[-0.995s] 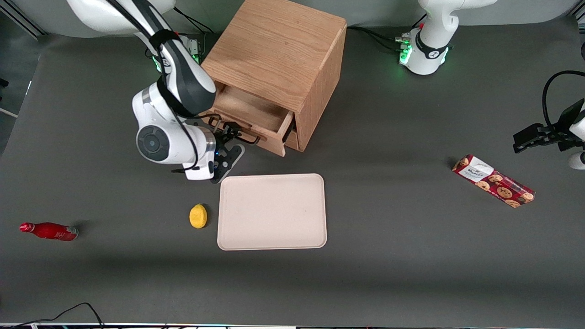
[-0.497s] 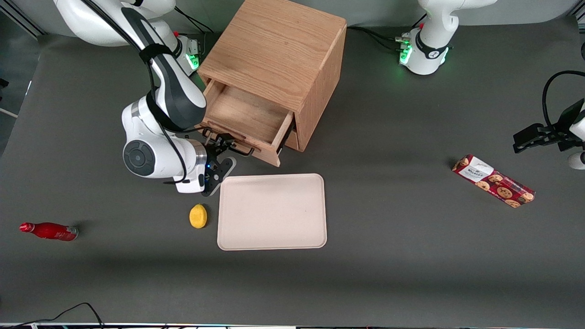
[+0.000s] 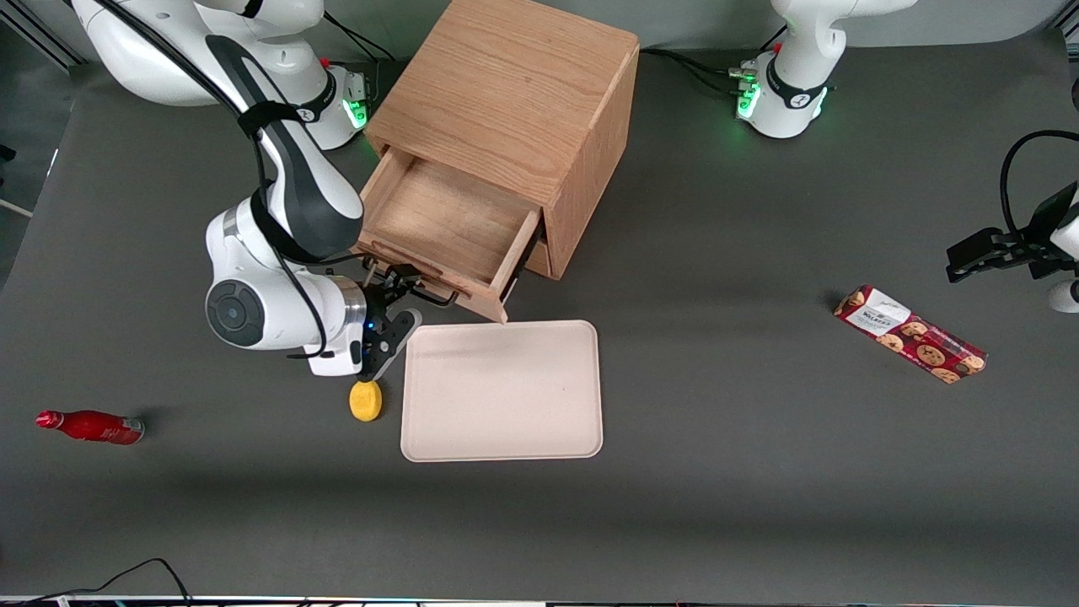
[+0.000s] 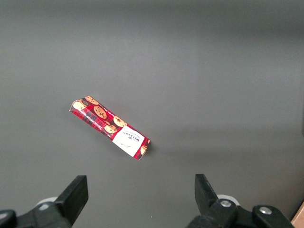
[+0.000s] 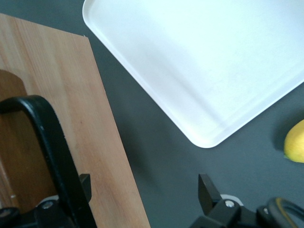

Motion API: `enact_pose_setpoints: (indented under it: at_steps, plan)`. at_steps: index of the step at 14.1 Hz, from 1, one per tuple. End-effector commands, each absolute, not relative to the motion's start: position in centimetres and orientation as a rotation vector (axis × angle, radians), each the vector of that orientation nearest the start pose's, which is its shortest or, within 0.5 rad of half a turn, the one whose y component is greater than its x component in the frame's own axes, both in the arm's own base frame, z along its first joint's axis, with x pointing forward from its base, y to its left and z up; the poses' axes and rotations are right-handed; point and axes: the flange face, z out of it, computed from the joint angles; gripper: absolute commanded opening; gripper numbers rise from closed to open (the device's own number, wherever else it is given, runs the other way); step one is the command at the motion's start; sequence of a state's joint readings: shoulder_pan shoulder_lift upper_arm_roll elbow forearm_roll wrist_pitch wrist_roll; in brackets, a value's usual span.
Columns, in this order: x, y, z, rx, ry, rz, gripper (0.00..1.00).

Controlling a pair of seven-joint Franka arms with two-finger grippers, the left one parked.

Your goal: Open upper drawer

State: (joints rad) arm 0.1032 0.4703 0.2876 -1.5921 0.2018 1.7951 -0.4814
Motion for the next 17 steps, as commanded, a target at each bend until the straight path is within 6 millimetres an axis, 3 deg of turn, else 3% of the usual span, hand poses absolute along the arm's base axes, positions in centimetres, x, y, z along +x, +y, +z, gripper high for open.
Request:
enact_pose_setpoints:
  at_steps: [1, 9, 17]
  plan:
    - [62.4, 23.6, 36.0, -2.57, -1.113, 0.291, 1.0]
    - [65.2, 21.2, 34.9, -2.578, -1.099, 0.26, 1.0]
    - [66.8, 19.8, 35.1, -2.565, -1.14, 0.215, 1.0]
